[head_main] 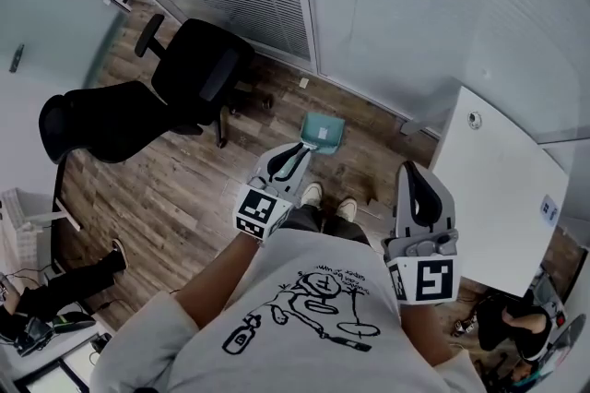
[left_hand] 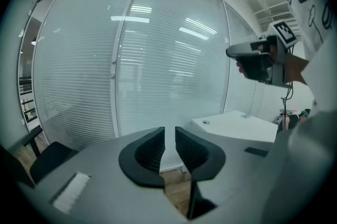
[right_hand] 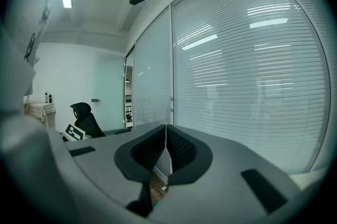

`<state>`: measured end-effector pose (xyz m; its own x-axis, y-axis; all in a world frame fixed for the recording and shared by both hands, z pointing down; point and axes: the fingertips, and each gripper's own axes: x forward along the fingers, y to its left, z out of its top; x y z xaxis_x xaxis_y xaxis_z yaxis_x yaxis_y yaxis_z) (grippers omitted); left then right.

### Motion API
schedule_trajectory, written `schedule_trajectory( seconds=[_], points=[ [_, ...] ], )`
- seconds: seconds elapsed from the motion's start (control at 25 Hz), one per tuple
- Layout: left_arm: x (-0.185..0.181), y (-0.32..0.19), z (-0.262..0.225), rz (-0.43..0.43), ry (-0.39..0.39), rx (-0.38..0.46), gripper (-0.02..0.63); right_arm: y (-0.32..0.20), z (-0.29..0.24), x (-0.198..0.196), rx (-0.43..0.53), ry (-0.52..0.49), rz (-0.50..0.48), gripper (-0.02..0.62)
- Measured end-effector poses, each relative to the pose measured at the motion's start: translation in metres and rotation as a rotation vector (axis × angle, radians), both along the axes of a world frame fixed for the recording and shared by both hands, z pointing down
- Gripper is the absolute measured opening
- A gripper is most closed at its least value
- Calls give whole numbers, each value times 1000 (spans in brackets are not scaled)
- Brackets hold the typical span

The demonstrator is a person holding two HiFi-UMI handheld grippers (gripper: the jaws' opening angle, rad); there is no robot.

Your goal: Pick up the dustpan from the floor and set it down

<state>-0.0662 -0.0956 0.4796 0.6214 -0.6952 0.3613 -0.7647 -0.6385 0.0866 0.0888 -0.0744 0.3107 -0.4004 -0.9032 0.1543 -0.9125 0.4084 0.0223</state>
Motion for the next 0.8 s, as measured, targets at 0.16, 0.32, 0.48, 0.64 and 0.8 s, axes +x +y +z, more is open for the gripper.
schedule_trajectory(
  seconds=[0.16, 0.32, 0.48, 0.64, 0.8],
  points=[
    [-13, 2, 51, -9, -67, -77, 71, -1, 3, 0, -2, 3, -3, 6],
    [-29, 6, 94, -21, -113, -147, 72, -1, 5, -3, -5, 4, -2, 6],
    [-43, 9, 129, -22, -155, -208, 77, -5, 5, -5, -9, 10, -1, 6],
    [-51, 13, 163, -8, -195, -263, 91, -6, 6, -7, -10, 16, 5, 6],
    [-60, 18, 191, -4, -218, -328, 91, -9, 5, -10, -12, 24, 4, 6]
  ],
)
